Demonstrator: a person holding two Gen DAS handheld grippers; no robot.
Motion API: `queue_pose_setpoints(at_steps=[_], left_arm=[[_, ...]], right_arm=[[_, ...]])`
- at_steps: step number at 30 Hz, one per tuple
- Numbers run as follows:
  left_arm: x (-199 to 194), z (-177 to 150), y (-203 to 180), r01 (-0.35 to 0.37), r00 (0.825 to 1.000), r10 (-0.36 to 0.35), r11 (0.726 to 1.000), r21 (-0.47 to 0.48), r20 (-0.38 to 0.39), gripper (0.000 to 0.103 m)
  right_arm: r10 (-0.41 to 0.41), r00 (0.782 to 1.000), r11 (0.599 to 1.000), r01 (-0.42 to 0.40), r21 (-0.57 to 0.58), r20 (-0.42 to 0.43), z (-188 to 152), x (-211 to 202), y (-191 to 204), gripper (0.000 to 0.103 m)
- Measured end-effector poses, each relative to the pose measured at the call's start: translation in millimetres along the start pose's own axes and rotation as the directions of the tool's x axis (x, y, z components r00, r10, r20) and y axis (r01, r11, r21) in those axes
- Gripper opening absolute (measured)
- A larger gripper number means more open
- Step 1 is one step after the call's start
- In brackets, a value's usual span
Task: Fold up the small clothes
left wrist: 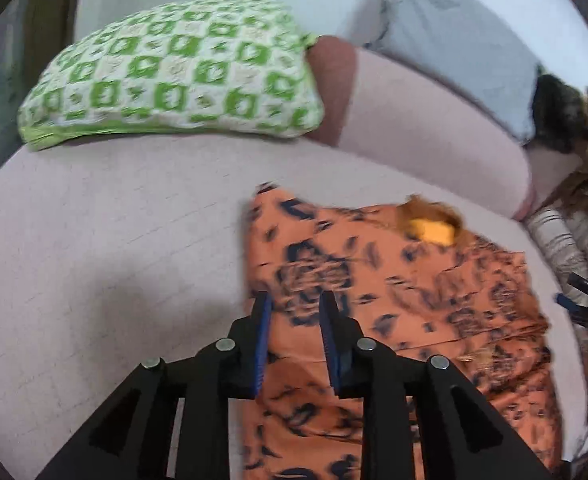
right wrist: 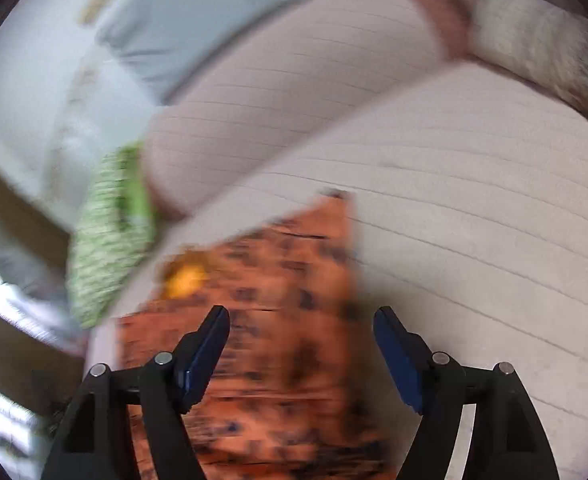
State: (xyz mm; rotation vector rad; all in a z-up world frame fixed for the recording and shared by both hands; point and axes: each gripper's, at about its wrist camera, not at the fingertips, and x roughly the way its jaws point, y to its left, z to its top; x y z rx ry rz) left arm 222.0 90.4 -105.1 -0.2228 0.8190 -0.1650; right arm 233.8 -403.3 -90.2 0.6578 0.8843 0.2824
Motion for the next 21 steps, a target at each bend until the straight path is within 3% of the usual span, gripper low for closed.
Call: queue_pose_setpoints(at_steps=[2,3,5,6,8,10,12,13,14,15,16,18,21], left_arm=[[10,-2,-6,0.072,0.997,-0.072,0.997,0.001,-0.027,0.039],[16,-8,-5,0.062,0.997,-0.061,0.998,0.010,-0.043,0.042],[55,-19,2,-0.045,0.986,0.049,0.999,0.027,-0.159,0.038],[59,-21,5,-0.055,0.990,0.058,0.998,0.030,-0.129,0.037],[47,-14,-2,-0.092,0.991,0.095,0.995,0.044,-0.092,0.034],[37,-10,-5,-0.078,0.996,0.080,0.995,0.058,-0.027,0.036],[54,-11,0,-0.099,0.991,0.104,0.993,0.057,-0.090,0.036],[68,-14,7,-0.089,0.987,0.093,0.995,0.033,-0.130,0.036],[68,-13,8,-0.082,0.991,0.085,0.996,0.028,-0.104,0.036],[66,-9,4,-0.095,0.989,0.098,0.995,0.034,-0.114,0.036],[56,-3,-2,-0.103,0.987,0.107,0.994,0.037,-0.119,0.038],[30,0,-6,-0.056,0.996,0.059,0.998,0.038,-0.069,0.049],[-22,-11,-4,-0.059,0.998,0.058,0.998,0.037,0.012,0.065]], right_arm=[[0.156,0.985,0.988,-0.154,0.027,-0.068,1,23,10,0.077],[0.198,0.973,0.980,-0.193,0.049,-0.123,-2,38,7,0.077],[0.088,0.977,0.994,-0.072,0.085,-0.197,-15,72,-19,0.076],[0.094,0.977,0.988,-0.068,0.142,-0.190,-19,81,-37,0.064],[0.144,0.981,0.973,-0.117,0.200,-0.129,-13,71,-38,0.062],[0.179,0.979,0.980,-0.169,0.102,-0.096,-6,55,-13,0.065],[0.168,0.981,0.984,-0.161,0.074,-0.096,-3,57,-8,0.077],[0.097,0.986,0.991,-0.083,0.106,-0.135,-4,74,-21,0.081],[0.105,0.979,0.984,-0.077,0.159,-0.175,-5,90,-37,0.081],[0.134,0.981,0.973,-0.102,0.209,-0.142,-3,87,-45,0.079],[0.138,0.984,0.966,-0.110,0.232,-0.108,1,74,-39,0.079],[0.120,0.992,0.988,-0.114,0.108,-0.045,4,42,-10,0.079],[0.064,0.996,0.998,-0.064,0.002,-0.070,-6,-6,17,0.079]])
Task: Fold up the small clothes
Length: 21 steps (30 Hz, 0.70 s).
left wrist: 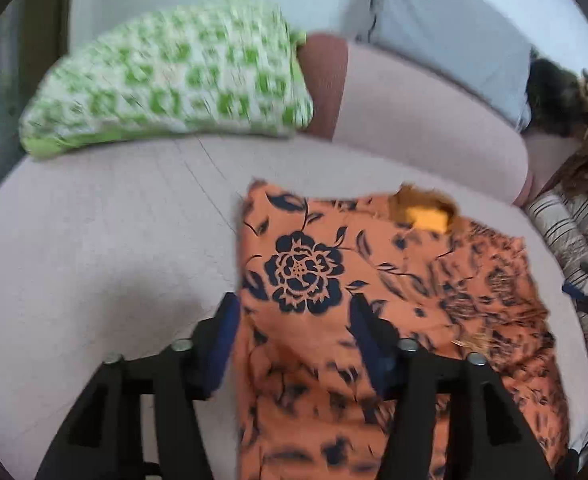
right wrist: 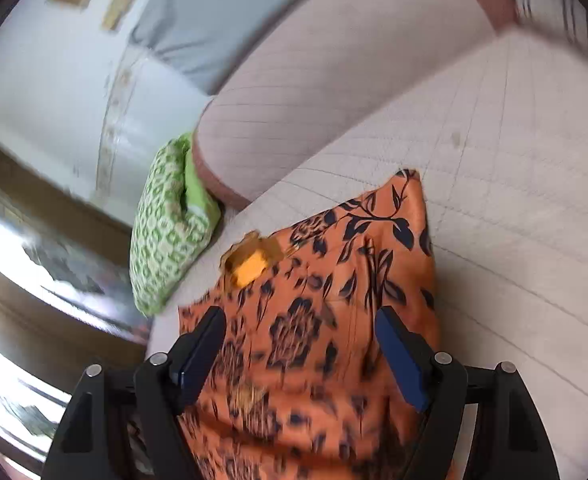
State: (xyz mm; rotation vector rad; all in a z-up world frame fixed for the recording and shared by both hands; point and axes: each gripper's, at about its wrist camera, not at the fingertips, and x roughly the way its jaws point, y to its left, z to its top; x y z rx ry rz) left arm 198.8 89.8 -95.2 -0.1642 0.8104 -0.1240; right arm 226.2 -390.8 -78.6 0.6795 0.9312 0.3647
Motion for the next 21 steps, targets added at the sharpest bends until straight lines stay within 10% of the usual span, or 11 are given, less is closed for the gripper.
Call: queue_pose_setpoints(at_steps=[7,13,21], left_arm=[[-96,-115,17,0.046,0.992,-0.058,0.993,-0.106,-0.116,0.078],[-115,-200,9,0.039,0.968,-0.061,0.995,-0.097,-0.243,0.078],[-113,-221,2,0.005,0.973,-0.031,0.994,-0.113,-0.228,0.078]], right_arm=[[-0.187,0.961,0.980,0.167,-0.109,-0.205,-118,-101,-24,0.079],[-0.153,0.947,0.987,0.161,0.004,-0.282,-197,-111,-55,0.079],[-0.083,0.958,0.992,0.105,0.065,-0.275,-232,-113,-52,0.053]])
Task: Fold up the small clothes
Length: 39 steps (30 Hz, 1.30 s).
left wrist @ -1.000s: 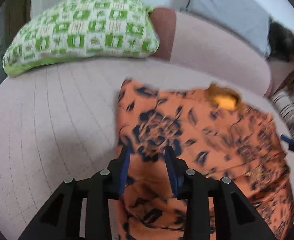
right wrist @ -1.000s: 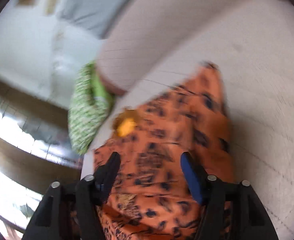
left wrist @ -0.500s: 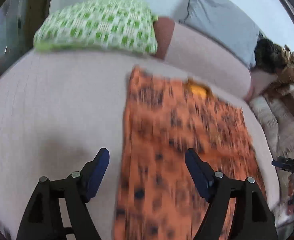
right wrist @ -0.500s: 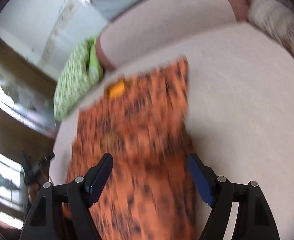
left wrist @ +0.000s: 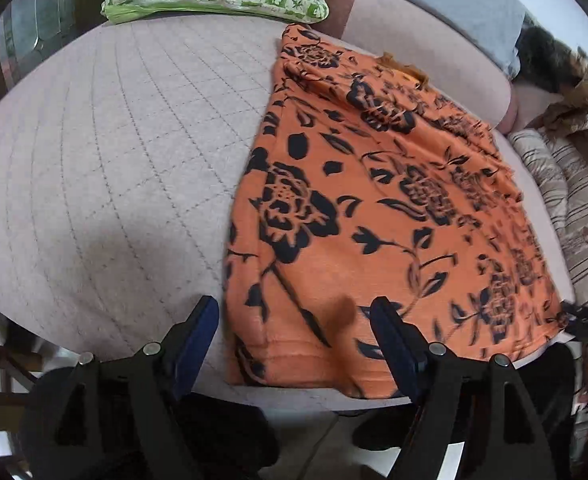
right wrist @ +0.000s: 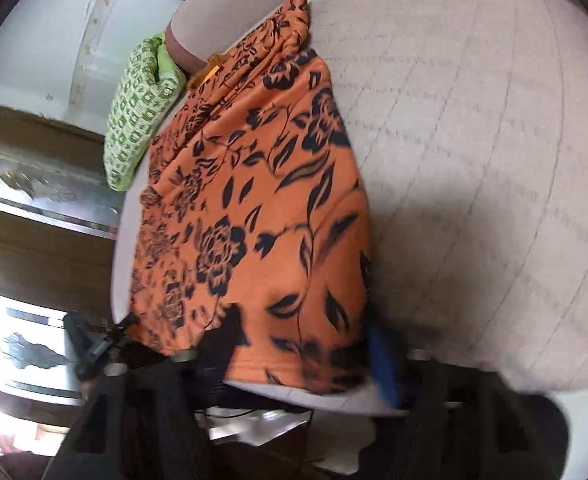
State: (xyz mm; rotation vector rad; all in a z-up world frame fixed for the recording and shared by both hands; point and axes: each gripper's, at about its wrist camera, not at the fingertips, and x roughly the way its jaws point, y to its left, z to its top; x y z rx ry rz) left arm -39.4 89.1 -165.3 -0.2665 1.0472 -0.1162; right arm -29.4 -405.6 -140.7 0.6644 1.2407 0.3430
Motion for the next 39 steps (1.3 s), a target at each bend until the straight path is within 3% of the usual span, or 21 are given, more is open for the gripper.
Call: queue_pose_setpoints(at_steps=[2,4,5,6,7,8,11,16,20,23,24,25,26,27,30,31,32,33,34,36,39], left_arm=[[3,-2,2,0.006,1.000,-0.006,1.000,-0.023,-0.002,0.078],[5,-4,2,0.003,1.000,-0.003,1.000,-0.015,0.002,0.078],[5,-4,2,-0.008,1.000,0.008,1.000,-0.014,-0.003,0.070],[3,-4,2,-0.031,0.999,0.031,0.999,-0.013,-0.007,0.057],[-1,-4,3,-0.075,0.997,0.075,0.997,0.001,-0.018,0.023],[-1,-3,4,-0.068,0.997,0.069,0.998,0.007,-0.027,0.008],[-13,0,11,-0.020,1.000,0.019,0.999,-0.031,-0.024,0.007],[-79,5,4,0.057,0.992,-0.053,0.998,-0.030,0.116,0.007],[-41,5,26,0.012,1.000,-0.010,0.997,-0.079,0.022,0.008],[-7,-1,44,-0.020,0.997,0.010,0.989,-0.147,-0.072,0.013],[-9,-3,43,-0.019,0.998,0.011,0.989,-0.148,-0.056,0.013],[-12,-3,40,-0.020,0.999,0.014,0.990,-0.141,-0.044,0.023],[-15,-4,37,-0.021,0.999,0.017,0.991,-0.129,-0.035,0.036],[-15,-4,36,-0.026,0.999,0.022,0.992,-0.123,-0.031,0.041],[-13,-5,36,-0.031,0.999,0.028,0.991,-0.129,-0.030,0.047],[-10,-7,39,-0.035,0.999,0.031,0.991,-0.132,-0.033,0.044],[-10,-7,38,-0.057,0.998,0.053,0.991,-0.120,-0.034,0.014],[-10,-5,37,-0.059,0.998,0.055,0.993,-0.103,-0.044,0.007],[-14,-5,32,-0.026,0.999,0.023,0.995,-0.097,-0.035,0.006],[-27,-2,23,-0.035,0.999,0.036,0.997,-0.064,0.010,0.006],[-47,-2,21,-0.005,0.998,0.010,0.998,-0.065,0.070,0.006]], right_arm=[[-0.029,0.999,0.999,0.028,0.022,0.042,-2,-2,-5,0.052],[0.026,0.998,0.997,-0.029,0.075,0.051,-6,-1,-14,0.054],[0.037,0.998,0.996,-0.041,0.081,0.054,-7,-1,-14,0.054],[0.049,0.997,0.994,-0.054,0.093,0.057,-8,-2,-15,0.048],[0.069,0.996,0.992,-0.074,0.104,0.053,-9,-2,-16,0.035],[0.083,0.996,0.991,-0.087,0.102,0.045,-12,-1,-13,0.012],[0.080,0.995,0.994,-0.084,0.067,0.063,-17,-7,0,0.012],[0.173,0.972,0.985,-0.173,-0.014,0.161,-23,-51,35,0.012],[0.054,0.994,0.998,-0.058,0.032,0.098,-24,-26,7,0.012],[0.037,0.999,0.990,-0.041,0.136,0.037,-32,1,-23,0.017],[0.050,0.997,0.990,-0.058,0.127,0.064,-34,-2,-21,0.022],[0.047,0.996,0.992,-0.056,0.115,0.079,-35,-5,-19,0.029],[0.049,0.994,0.993,-0.059,0.102,0.094,-35,-8,-15,0.061],[0.062,0.991,0.994,-0.071,0.079,0.116,-35,-12,-12,0.081],[0.020,0.996,0.997,-0.027,0.074,0.086,-29,-7,-7,0.081],[0.018,0.996,0.995,-0.026,0.094,0.084,-26,-7,-7,0.078],[0.009,0.997,0.994,-0.017,0.108,0.072,-24,-7,-10,0.065],[0.016,0.998,0.993,-0.022,0.117,0.053,-23,-7,-13,0.020],[0.049,0.998,0.989,-0.052,0.139,0.027,-23,-5,-13,0.010],[0.031,0.999,0.995,-0.034,0.089,0.036,-24,-15,-1,0.010],[0.088,0.988,0.993,-0.096,0.063,0.123,-21,-41,18,0.010]])
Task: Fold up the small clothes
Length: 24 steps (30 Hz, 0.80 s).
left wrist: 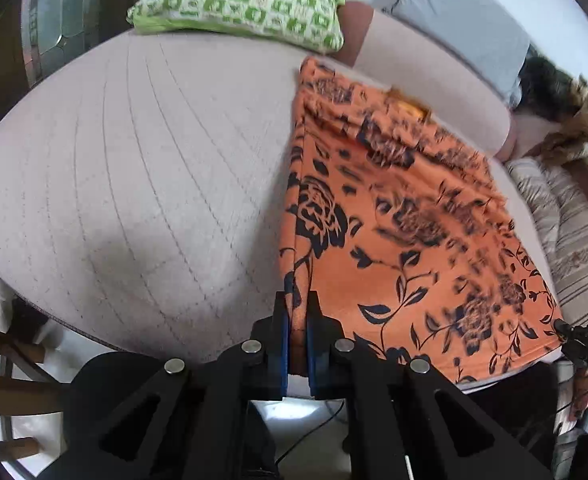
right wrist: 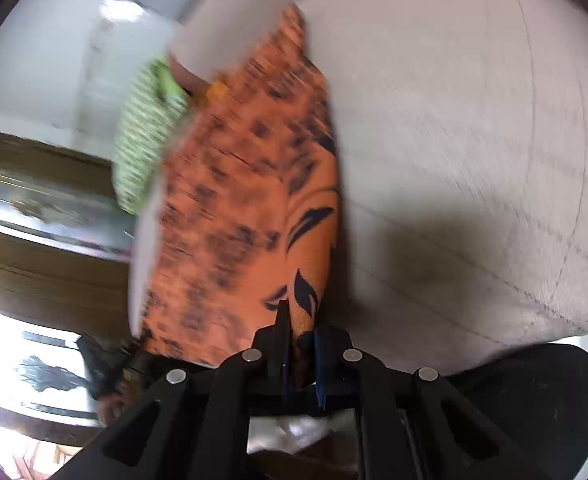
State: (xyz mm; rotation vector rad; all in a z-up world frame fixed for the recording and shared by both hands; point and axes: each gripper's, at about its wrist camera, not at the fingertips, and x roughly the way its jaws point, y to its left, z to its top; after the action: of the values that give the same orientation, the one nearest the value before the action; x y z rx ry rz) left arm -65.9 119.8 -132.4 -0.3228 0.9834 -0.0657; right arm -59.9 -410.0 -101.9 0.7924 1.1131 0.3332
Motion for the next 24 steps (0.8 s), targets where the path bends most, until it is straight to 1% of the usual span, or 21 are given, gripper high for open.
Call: queue_pose_setpoints(at_steps=[1,2,3,4,5,6,7,8,9,10,11,12,13,14,15,16,17,18,21,23,24], left_arm=[[5,0,4,-0.001,1.000,0.001,1.000,-0.013,-0.009,0.007],[12,-1,8,-0.015,1.000,0.015,1.000,-0.019,-0.028,0.007],[23,-4,13,-0.036,0.997,0.034,0.999,-0.032,-0.067,0.007],[37,-7,20,-0.037,0.992,0.029,0.998,-0.060,-0.119,0.008],[38,-7,22,-0.033,0.993,0.025,0.997,-0.070,-0.115,0.010],[34,-6,20,-0.038,0.994,0.030,0.997,-0.067,-0.107,0.010],[30,-5,19,-0.038,0.995,0.032,0.997,-0.066,-0.091,0.017],[28,-4,17,-0.034,0.996,0.029,0.998,-0.057,-0.081,0.034],[27,-5,15,-0.037,0.996,0.033,0.998,-0.049,-0.083,0.044],[28,-6,14,-0.045,0.996,0.042,0.998,-0.038,-0.081,0.051],[30,-7,12,-0.052,0.996,0.050,0.998,-0.023,-0.080,0.051],[33,-8,10,-0.073,0.994,0.072,0.997,-0.002,-0.087,0.051],[35,-6,7,-0.086,0.992,0.086,0.996,0.009,-0.089,0.039],[34,-6,6,-0.085,0.992,0.086,0.996,0.017,-0.095,0.005],[34,-5,4,-0.072,0.992,0.074,0.997,0.021,-0.106,0.007],[33,-5,0,-0.071,0.992,0.073,0.997,0.022,-0.099,0.006],[31,-3,-2,-0.068,0.994,0.070,0.997,0.024,-0.087,0.006],[25,-3,-4,-0.062,0.996,0.064,0.998,0.024,-0.070,0.006],[6,-2,-2,-0.048,0.998,0.049,0.999,0.012,-0.037,0.006],[16,-3,6,-0.070,0.995,0.071,0.997,0.011,-0.076,0.006],[30,-5,12,-0.096,0.988,0.096,0.995,0.007,-0.118,0.006]], right_arm=[[-0.008,1.000,1.000,0.008,-0.011,0.007,2,-3,3,0.010],[-0.040,0.999,0.999,0.040,-0.022,-0.003,3,1,1,0.010],[-0.097,0.994,0.995,0.096,-0.017,-0.041,4,13,-9,0.014],[-0.130,0.988,0.991,0.132,0.010,-0.085,3,25,-20,0.014],[-0.140,0.982,0.988,0.147,0.048,-0.123,1,35,-30,0.015],[-0.118,0.985,0.989,0.127,0.076,-0.122,-2,37,-35,0.016],[-0.099,0.990,0.992,0.106,0.067,-0.096,-5,34,-33,0.020],[-0.092,0.992,0.994,0.096,0.049,-0.083,-5,33,-28,0.044],[-0.080,0.995,0.996,0.082,0.028,-0.063,-6,30,-24,0.085],[-0.074,0.997,0.997,0.074,0.008,-0.037,-7,29,-20,0.092],[-0.090,0.995,0.996,0.090,-0.004,-0.046,-6,32,-18,0.092],[-0.103,0.992,0.995,0.102,-0.013,-0.068,-5,37,-16,0.090],[-0.106,0.992,0.994,0.105,-0.016,-0.071,-5,39,-16,0.086],[-0.112,0.991,0.994,0.113,-0.004,-0.076,-5,41,-18,0.073],[-0.114,0.990,0.993,0.115,0.014,-0.078,-5,42,-19,0.047],[-0.077,0.993,0.995,0.082,0.056,-0.090,-3,40,-26,0.020],[-0.064,0.994,0.995,0.070,0.072,-0.089,-2,37,-26,0.010],[-0.082,0.993,0.995,0.086,0.053,-0.086,-1,35,-22,0.010],[-0.081,0.996,0.996,0.082,0.035,-0.043,2,19,-10,0.010],[-0.092,0.995,0.995,0.093,0.033,-0.045,3,20,-12,0.010],[-0.111,0.991,0.993,0.114,0.040,-0.067,4,27,-19,0.010]])
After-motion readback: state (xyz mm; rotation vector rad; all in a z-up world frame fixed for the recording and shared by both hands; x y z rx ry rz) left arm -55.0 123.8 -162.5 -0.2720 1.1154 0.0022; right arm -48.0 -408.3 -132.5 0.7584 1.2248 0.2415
